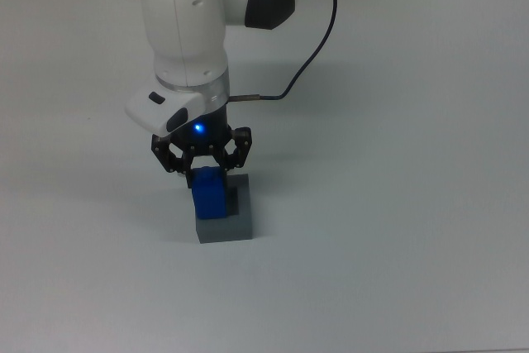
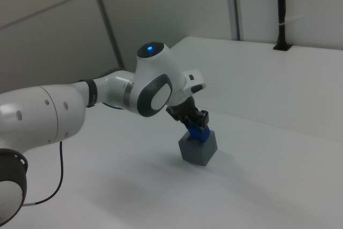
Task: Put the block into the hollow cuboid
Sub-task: 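Carry the blue block over the grey hollow cube's opening, then lower the blue block into the grey cube's opening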
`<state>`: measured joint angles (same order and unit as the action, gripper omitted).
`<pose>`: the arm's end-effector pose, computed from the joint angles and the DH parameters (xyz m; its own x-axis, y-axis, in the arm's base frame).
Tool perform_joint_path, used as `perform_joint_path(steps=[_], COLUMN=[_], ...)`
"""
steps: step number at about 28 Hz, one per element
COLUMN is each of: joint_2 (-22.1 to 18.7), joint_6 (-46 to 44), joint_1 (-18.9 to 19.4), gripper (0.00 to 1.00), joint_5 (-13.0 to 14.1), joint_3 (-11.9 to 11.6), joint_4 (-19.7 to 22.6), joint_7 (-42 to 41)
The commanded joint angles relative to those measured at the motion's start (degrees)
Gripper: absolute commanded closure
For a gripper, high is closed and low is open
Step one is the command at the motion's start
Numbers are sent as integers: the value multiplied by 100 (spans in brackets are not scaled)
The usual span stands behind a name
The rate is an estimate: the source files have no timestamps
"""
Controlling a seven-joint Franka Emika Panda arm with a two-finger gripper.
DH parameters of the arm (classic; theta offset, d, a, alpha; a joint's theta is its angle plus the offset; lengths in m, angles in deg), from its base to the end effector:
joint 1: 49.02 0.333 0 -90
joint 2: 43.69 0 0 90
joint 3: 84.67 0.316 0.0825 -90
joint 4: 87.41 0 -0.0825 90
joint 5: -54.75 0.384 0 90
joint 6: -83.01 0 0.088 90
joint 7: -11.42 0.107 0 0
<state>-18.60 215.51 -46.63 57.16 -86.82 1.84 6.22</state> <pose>0.7095 0.0078 0.4270 0.9470 0.0746 0.3125 0.0765 -0.9970 0.0059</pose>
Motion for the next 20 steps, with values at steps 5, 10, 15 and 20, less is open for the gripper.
perform_joint_path(steps=[5, 10, 15, 20], joint_2=[66, 57, 5, -48], joint_6=[47, 21, -119, -304], joint_1=[-10, -1, 7, 7], gripper=[93, 92, 89, 87], joint_5=[216, 216, 216, 207], joint_3=[66, 118, 127, 118], joint_4=[-83, -57, -48, -39], joint_7=[-60, -51, -33, -51])
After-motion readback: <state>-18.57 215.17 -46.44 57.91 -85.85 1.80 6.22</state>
